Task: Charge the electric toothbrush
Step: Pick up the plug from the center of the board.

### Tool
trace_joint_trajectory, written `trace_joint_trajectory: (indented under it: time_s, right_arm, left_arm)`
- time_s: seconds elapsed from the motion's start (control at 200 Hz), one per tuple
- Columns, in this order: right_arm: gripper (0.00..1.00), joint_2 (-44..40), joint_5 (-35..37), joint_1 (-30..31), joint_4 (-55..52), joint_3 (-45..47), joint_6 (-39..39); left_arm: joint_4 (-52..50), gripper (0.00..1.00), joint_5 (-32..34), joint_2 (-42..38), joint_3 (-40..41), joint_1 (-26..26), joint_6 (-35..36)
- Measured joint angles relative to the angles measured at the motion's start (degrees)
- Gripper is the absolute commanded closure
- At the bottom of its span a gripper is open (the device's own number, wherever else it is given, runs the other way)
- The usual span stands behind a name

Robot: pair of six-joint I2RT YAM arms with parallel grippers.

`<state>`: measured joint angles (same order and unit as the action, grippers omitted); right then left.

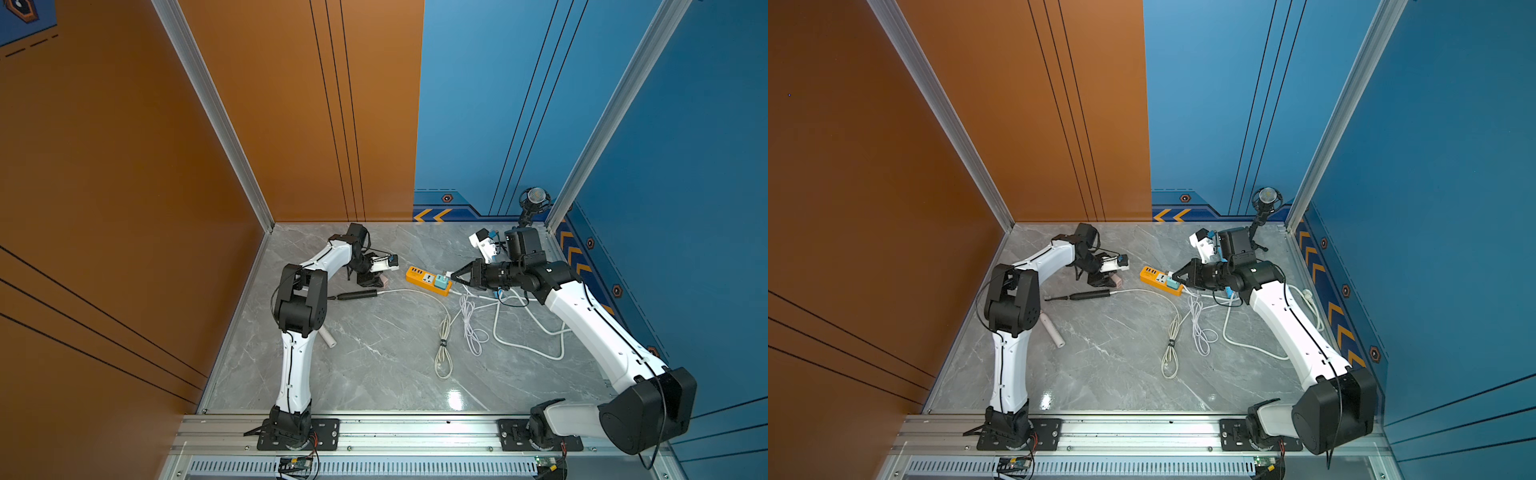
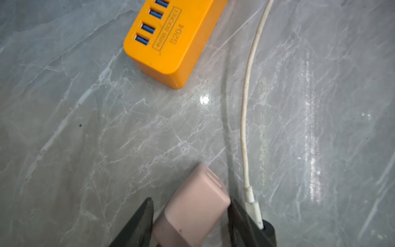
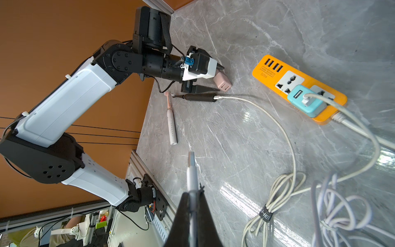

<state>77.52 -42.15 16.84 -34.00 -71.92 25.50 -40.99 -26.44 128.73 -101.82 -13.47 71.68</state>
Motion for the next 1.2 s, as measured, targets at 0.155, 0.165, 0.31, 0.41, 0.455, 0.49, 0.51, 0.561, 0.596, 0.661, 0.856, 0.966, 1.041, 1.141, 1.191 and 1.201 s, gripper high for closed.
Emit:
trace_joint_trajectory:
  time_s: [0.155, 0.165, 0.31, 0.41, 0.455, 0.49, 0.51, 0.561, 0.596, 0.661, 0.856, 0.966, 1.041, 1.141, 1.191, 1.201]
  right_arm:
    - [0.99, 0.2, 0.0, 0.0, 0.0, 0.0, 0.0]
    - [0.99, 0.22, 0.0, 0.0, -0.02, 0.0, 0.0]
    - [0.99, 0.28, 0.0, 0.04, -0.04, 0.0, 0.02]
    - [0.99, 0.39, 0.0, 0.07, -0.04, 0.0, 0.02]
    - [0.99, 0.5, 0.0, 0.07, -0.04, 0.0, 0.02]
    - [0.99, 0.61, 0.0, 0.09, -0.07, 0.0, 0.02]
    - [0.99, 0.66, 0.0, 0.11, -0.07, 0.0, 0.04]
    - [0.99, 0.79, 0.0, 0.11, -0.07, 0.0, 0.04]
    - [0.99, 0.85, 0.0, 0.11, -0.07, 0.0, 0.04]
    - [0.99, 0.98, 0.0, 0.09, -0.07, 0.0, 0.22]
    - [0.99, 3.85, -2.27, -1.33, -1.25, -1.88, -0.04]
    - [0.99, 7.37, -4.66, -1.6, -2.89, -5.07, -1.18]
    - [0.99, 8.63, -6.14, -0.98, -3.45, -6.25, -1.64]
    - [0.99, 9.29, -7.96, 0.68, -3.65, -6.86, -1.66]
    - [0.99, 9.31, -8.76, 1.75, -3.72, -6.97, -1.53]
    - [0.99, 9.31, -8.9, 2.03, -3.74, -7.02, -1.51]
  left_arm:
    - [0.0, 0.55, 0.02, 0.46, 0.0, 0.0, 0.11]
    - [0.0, 0.55, 0.02, 0.46, 0.0, 0.0, 0.09]
    - [0.0, 0.63, -0.02, 0.46, 0.0, -0.02, 0.09]
    - [0.0, 0.7, -0.48, 0.46, 0.0, -0.09, -0.11]
    - [0.0, 0.71, -0.66, 0.46, 0.0, -0.11, -0.22]
    - [0.0, 0.73, -0.76, 0.46, 0.0, -0.15, -0.35]
    - [0.0, 0.74, -0.81, 0.46, 0.0, -0.15, -0.39]
    - [0.0, 0.75, -0.83, 0.5, 0.0, -0.22, -0.44]
    - [0.0, 0.76, -0.9, 0.5, 0.0, -0.26, -0.59]
    - [-0.02, 0.77, -1.33, 0.5, -0.02, -0.42, -0.92]
    - [-0.17, 0.84, -5.18, -1.51, 0.42, -0.87, -3.34]
    - [-0.39, 0.87, -7.48, -8.83, 3.15, -1.79, -4.92]
    - [-0.22, 0.89, -8.81, -16.2, 5.62, -3.08, -5.84]
    - [0.02, 0.92, -10.71, -26.12, 9.49, -5.55, -6.75]
    - [0.0, 0.92, -11.89, -30.16, 11.39, -6.78, -7.23]
    - [0.02, 0.93, -12.11, -30.71, 11.65, -6.95, -7.32]
